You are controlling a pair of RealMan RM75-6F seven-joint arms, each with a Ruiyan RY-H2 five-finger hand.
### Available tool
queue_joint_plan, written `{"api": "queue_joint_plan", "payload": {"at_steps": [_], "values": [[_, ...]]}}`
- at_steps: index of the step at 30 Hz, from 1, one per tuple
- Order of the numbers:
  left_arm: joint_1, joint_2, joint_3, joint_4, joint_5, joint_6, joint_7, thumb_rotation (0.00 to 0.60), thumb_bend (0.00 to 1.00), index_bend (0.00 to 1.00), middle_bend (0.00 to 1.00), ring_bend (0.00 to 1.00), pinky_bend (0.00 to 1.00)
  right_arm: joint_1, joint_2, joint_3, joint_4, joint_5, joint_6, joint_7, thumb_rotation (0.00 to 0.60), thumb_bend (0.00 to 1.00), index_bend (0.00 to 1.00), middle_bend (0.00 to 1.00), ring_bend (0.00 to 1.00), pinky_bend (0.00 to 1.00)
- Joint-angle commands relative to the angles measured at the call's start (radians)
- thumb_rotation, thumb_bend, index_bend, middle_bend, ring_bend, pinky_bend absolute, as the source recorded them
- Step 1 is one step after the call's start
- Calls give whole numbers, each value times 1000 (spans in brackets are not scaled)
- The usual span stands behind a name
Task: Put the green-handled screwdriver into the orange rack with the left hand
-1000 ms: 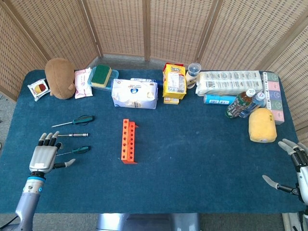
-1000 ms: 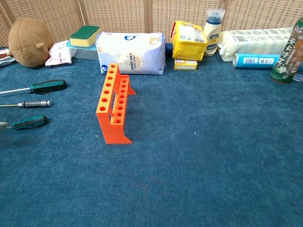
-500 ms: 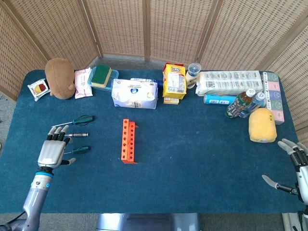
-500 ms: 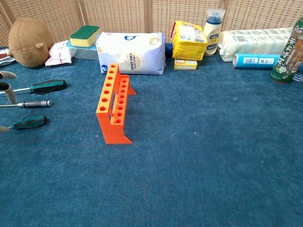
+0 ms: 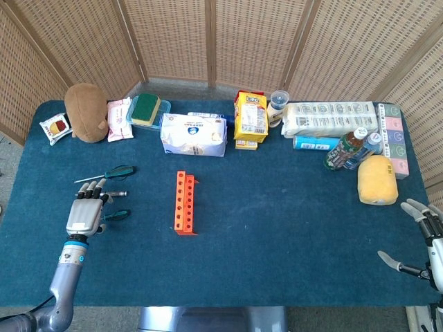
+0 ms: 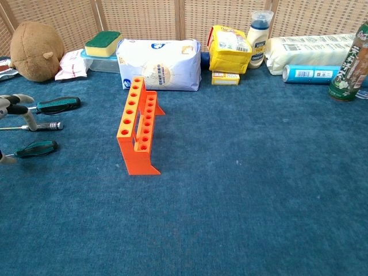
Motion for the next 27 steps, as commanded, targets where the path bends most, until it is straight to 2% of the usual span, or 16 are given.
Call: {"api": "queue_joint_plan", "payload": {"at_steps": [1,7,11,16,21,27], "values": [[-2,-6,2,-4,-7,-2,3,593,83,370,0,0,85,1,-1,0,1,1,-2,-2,458,40,143,126,144,65],[-3,-15,1,-25,-28,7,19,591,110,370,0,0,85,1,-2,-1,0,-1,-3,-4,461,41,143,126,145,65],[-4,-19,-2,-40,-43,11,23,588,182,370,0,0,85,1,-1,-1,0,1,-3,-4,462,40,143,126,144,65],[-12,-27,-11,-67,-93,19,72,583,195,370,0,0,85,2,0,-1,-1,-1,-4,-3,461,40,143,125,144,65],[-23,-31,-18,-90,-126,29,112,589,265,370,0,0,85,2,-1,-1,-1,-1,-5,-4,463,40,143,126,144,65],[-30,-53,-18,-106,-158,53,149,588,270,370,0,0,85,3,-1,-2,-2,-2,-6,-7,460,40,143,126,144,65]]}}
